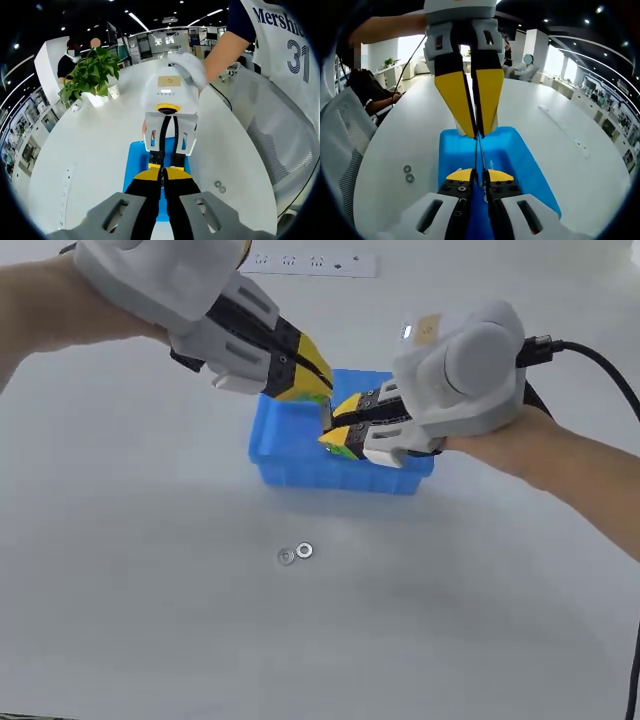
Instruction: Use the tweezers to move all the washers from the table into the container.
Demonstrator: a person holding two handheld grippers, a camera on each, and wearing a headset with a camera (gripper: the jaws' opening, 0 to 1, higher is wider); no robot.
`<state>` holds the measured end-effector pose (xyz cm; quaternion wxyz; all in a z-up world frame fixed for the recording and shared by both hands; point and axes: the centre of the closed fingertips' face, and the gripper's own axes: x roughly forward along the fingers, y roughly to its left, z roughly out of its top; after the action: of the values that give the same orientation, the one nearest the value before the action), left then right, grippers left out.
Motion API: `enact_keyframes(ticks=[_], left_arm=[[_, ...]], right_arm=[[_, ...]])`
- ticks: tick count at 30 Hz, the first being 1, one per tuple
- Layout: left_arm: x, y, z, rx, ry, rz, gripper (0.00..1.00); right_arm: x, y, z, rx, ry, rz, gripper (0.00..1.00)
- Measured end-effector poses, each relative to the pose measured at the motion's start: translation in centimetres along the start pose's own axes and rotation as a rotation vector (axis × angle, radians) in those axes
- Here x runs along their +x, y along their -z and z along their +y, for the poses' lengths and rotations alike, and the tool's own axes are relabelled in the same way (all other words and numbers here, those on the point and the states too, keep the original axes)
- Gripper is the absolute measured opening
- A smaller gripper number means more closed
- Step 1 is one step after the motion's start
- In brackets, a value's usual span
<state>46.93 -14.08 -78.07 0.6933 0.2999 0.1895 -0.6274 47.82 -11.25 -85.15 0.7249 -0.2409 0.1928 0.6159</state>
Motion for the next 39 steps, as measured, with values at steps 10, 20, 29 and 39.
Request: enact_keyframes(ticks=[10,20,29,39], left_arm=[[-0.3,-0.1,-0.2,0.016,-0.001,0.016,0.05],[-1.4,-1.3,-0.3,0.038,-0.022,0.012,0.05],[-1.9,-3.0,-0.9,0.064,-0.031,0.008,0.05],[-2.3,-4.1,-2.9,0.091,-0.017,0.016,0.05]], right_arm=[[-0.3,-0.2,0.1,0.003,0.009,-0.002,0.11],[-1.2,-1.1,-0.2,0.013,0.039,-0.036,0.12],[-2.7,-2.4,0.4,-0.031,0.058,-0.035,0.12],[-4.4,-2.8,2.4,-0.035,0.064,-0.030,0.13]])
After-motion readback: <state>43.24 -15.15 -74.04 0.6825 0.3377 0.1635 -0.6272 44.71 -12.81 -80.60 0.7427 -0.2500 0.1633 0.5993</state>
